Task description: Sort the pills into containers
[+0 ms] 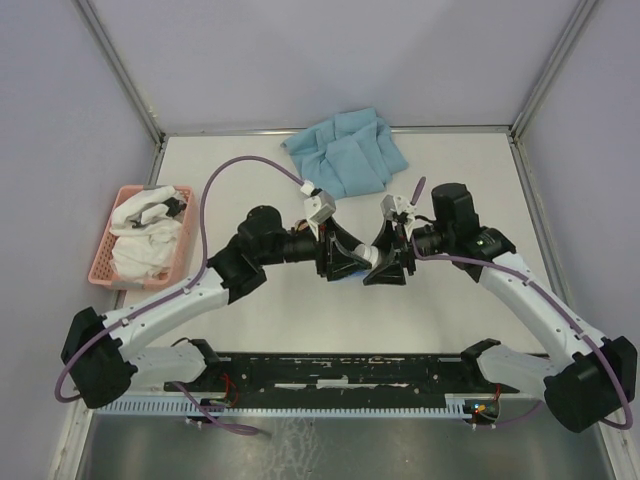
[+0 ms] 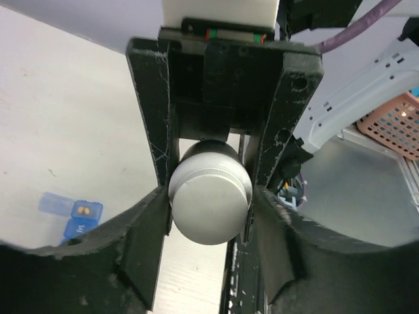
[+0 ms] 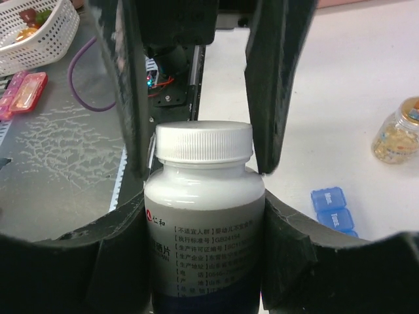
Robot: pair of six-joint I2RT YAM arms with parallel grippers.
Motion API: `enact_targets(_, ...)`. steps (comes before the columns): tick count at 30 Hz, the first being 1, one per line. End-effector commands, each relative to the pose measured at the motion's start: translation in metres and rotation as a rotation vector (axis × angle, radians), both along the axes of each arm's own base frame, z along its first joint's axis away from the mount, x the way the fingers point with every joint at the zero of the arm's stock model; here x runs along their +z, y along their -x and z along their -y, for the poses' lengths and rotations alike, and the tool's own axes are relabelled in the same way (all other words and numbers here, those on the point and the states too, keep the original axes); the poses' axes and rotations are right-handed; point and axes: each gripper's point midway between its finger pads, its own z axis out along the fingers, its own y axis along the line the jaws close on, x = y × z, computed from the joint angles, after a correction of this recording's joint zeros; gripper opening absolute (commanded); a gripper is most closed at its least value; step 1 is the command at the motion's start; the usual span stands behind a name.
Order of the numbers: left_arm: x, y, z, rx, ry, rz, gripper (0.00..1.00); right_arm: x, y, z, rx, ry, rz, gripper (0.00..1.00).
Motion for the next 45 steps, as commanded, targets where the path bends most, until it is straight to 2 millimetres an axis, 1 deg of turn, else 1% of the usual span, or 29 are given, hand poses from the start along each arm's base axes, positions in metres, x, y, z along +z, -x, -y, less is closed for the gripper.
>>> enact_targets(1,0.005,0.009,0.000,-0.023,0.005,0.058,0.68,0.031,0.003,-0.008,0.077,-0.080,0.121,0.01)
enact_targets(4,0.019,-0.001,-0.016,0.108,0.062,0.071,0.85,0.030,0.002,-0.007,0.067,-0.072,0.134,0.01)
enact_targets(7,0.032,-0.011,-0.042,0.270,0.144,0.049,1.00,0.030,0.001,-0.006,0.058,-0.066,0.151,0.01)
enact_targets(8,0.038,-0.009,-0.052,0.307,0.179,0.039,0.99,0.029,0.000,-0.005,0.052,-0.061,0.161,0.01)
enact_targets(10,0.043,-0.006,-0.066,0.353,0.230,-0.003,0.99,0.027,-0.002,-0.003,0.038,-0.046,0.186,0.01)
enact_targets(12,0.042,-0.004,-0.077,0.393,0.281,-0.078,0.99,0.025,-0.005,-0.002,0.021,-0.029,0.214,0.01)
enact_targets(15,0.046,-0.007,-0.089,0.460,0.376,-0.236,0.99,0.020,-0.010,0.001,-0.005,-0.002,0.255,0.01)
enact_targets(17,0.048,-0.008,-0.091,0.481,0.417,-0.316,0.99,0.016,-0.015,0.003,-0.031,0.020,0.289,0.01)
enact_targets(21,0.048,-0.015,-0.084,0.555,0.429,-0.448,0.99,0.009,-0.027,0.009,-0.083,0.068,0.360,0.01)
enact_targets(22,0.046,-0.015,-0.079,0.587,0.411,-0.478,0.99,0.008,-0.028,0.010,-0.090,0.075,0.372,0.01)
enact_targets(25,0.035,-0.018,-0.065,0.755,0.322,-0.539,0.99,0.006,-0.031,0.011,-0.100,0.088,0.384,0.01)
enact_targets(27,0.030,-0.016,-0.051,0.802,0.262,-0.555,1.00,0.005,-0.032,0.011,-0.103,0.094,0.390,0.01)
enact_targets(28,0.025,-0.018,-0.044,0.829,0.236,-0.554,0.96,0.004,-0.032,0.011,-0.104,0.097,0.393,0.01)
enact_targets(29,0.028,-0.017,-0.039,0.823,0.232,-0.555,0.92,0.004,-0.032,0.011,-0.104,0.098,0.395,0.01)
enact_targets(32,0.025,-0.018,-0.024,0.828,0.199,-0.557,0.81,0.003,-0.032,0.011,-0.102,0.102,0.398,0.01)
enact_targets(35,0.022,-0.023,-0.022,0.867,0.170,-0.562,0.77,0.004,-0.031,0.012,-0.101,0.100,0.403,0.01)
enact_targets(37,0.021,-0.025,-0.021,0.881,0.158,-0.567,0.76,0.005,-0.031,0.011,-0.100,0.098,0.402,0.01)
enact_targets(45,0.020,-0.021,-0.007,0.835,0.151,-0.580,0.66,0.005,-0.030,0.011,-0.096,0.096,0.402,0.01)
